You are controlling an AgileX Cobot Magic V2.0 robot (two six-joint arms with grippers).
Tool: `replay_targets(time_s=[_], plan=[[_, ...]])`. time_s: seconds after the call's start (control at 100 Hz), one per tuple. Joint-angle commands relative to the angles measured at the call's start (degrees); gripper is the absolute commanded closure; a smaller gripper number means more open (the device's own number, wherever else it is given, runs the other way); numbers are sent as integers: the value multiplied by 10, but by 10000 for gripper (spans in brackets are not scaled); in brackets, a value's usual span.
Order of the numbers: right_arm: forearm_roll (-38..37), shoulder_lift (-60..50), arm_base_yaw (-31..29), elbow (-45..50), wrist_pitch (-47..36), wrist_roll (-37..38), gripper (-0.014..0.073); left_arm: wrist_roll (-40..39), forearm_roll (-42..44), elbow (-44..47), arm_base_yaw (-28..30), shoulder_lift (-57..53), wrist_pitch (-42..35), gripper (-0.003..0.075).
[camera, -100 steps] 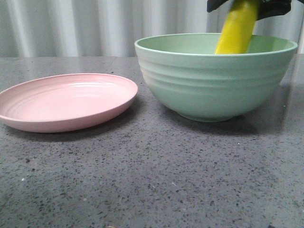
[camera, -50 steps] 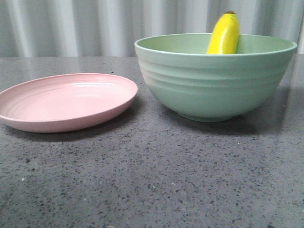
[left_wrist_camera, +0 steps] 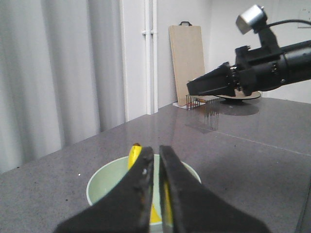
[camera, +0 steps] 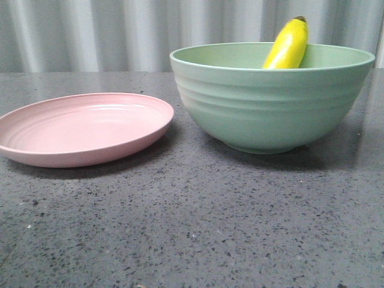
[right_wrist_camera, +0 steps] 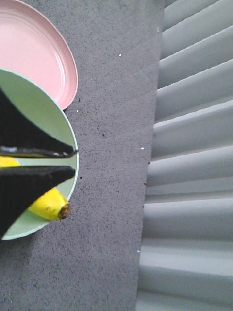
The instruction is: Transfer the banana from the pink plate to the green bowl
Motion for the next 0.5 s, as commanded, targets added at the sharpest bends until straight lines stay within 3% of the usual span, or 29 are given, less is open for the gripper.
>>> replay_targets(time_s=[0.0, 0.26, 0.49], plan=[[-8, -45, -1, 17, -60, -5, 655, -4, 0, 3, 2, -12, -38, 741], [-70, -188, -1, 154, -107, -6, 655, -4, 0, 84, 2, -67, -45, 741], [-83, -334, -1, 270, -144, -6, 655, -4, 0, 168, 2, -120, -96, 741]])
